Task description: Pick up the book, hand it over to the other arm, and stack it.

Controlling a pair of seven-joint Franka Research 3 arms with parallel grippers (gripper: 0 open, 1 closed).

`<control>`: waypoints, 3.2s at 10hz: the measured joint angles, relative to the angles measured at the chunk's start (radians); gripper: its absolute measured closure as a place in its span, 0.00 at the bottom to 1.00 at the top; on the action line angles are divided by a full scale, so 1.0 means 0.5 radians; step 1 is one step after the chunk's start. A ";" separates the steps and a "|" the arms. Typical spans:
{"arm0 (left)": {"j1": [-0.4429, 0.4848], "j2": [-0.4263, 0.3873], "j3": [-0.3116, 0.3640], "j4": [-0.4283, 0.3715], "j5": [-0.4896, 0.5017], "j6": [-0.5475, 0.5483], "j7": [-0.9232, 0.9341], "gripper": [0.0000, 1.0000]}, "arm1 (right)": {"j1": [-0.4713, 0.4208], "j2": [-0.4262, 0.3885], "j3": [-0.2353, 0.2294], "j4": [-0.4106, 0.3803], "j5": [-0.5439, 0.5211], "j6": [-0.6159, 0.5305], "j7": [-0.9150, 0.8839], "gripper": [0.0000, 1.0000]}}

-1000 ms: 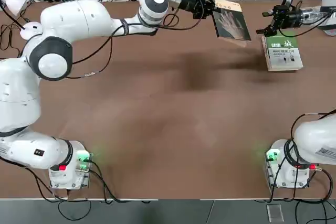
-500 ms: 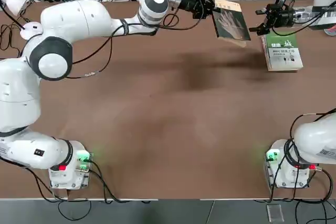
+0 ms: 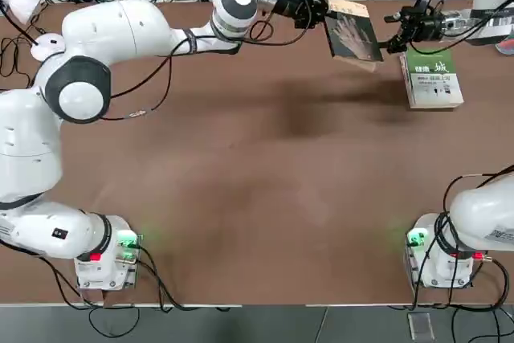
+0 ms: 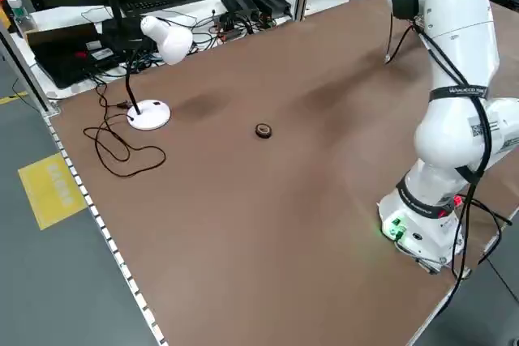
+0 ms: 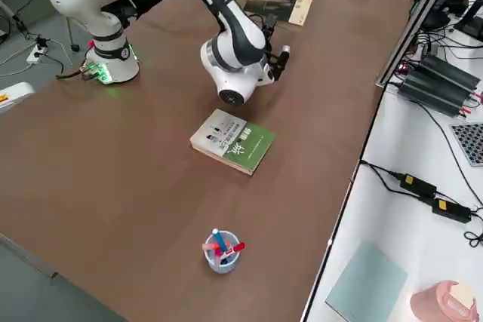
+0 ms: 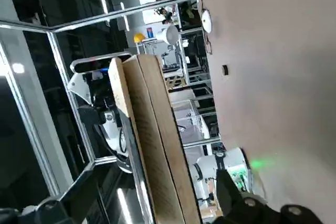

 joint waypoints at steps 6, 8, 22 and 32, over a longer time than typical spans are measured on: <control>0.000 0.000 0.000 0.002 0.000 0.010 0.000 0.96 | 0.091 0.003 0.034 -0.036 0.139 0.052 -0.023 0.00; 0.000 0.000 0.000 0.002 0.000 0.011 0.000 0.96 | 0.099 0.003 0.042 -0.036 0.138 0.052 -0.025 0.00; -0.001 0.000 0.001 0.004 0.000 0.025 0.000 0.96 | 0.131 0.003 0.105 -0.093 -0.021 -0.036 -0.023 0.03; 0.000 0.000 0.001 0.007 0.000 0.032 -0.004 0.74 | 0.113 0.002 0.067 -0.123 0.015 -0.148 0.095 0.83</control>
